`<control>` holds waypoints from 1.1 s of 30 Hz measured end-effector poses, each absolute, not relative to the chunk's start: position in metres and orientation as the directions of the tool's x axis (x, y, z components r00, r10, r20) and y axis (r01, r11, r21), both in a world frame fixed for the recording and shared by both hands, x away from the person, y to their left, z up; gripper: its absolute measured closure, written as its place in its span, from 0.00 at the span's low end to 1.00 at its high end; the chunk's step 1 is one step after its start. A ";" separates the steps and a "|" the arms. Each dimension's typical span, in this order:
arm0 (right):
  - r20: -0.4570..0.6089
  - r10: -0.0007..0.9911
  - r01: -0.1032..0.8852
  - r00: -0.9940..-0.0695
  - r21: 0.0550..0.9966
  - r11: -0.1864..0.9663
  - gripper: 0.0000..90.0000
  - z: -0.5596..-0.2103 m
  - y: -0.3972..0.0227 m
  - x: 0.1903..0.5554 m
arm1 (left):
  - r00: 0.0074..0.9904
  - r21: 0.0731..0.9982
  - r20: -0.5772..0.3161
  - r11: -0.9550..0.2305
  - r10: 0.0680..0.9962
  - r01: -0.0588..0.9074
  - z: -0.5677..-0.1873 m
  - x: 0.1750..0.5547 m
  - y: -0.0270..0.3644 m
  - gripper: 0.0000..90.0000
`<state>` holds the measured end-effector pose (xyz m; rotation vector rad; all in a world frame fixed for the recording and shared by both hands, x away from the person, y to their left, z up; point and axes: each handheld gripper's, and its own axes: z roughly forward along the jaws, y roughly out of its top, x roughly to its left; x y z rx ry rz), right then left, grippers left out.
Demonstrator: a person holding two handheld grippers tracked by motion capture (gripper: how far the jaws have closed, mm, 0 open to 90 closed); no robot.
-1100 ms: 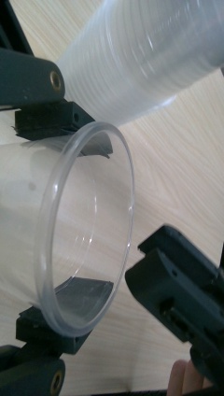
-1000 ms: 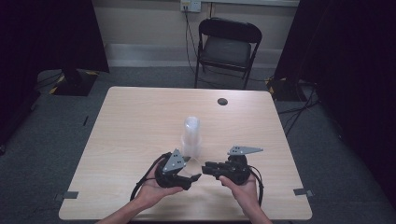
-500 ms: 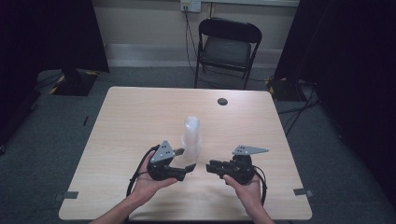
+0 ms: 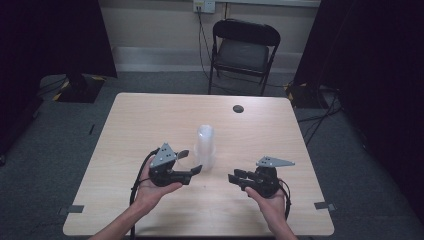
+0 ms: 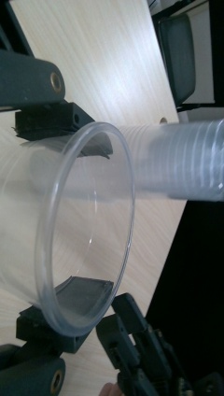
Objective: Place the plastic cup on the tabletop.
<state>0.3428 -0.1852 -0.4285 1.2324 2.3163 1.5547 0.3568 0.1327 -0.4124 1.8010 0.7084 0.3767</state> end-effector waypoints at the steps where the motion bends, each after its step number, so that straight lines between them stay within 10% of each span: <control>1: 0.342 0.660 0.565 -0.669 0.811 0.153 0.69 -0.428 -0.186 0.343 | 0.767 0.935 -0.091 -0.210 0.635 0.285 -0.411 0.358 0.134 0.32; 33: 0.337 0.713 0.593 -0.615 0.794 0.136 0.55 -0.431 -0.198 0.346 | 0.603 0.948 -0.086 -0.122 0.793 0.296 -0.406 0.409 0.170 0.32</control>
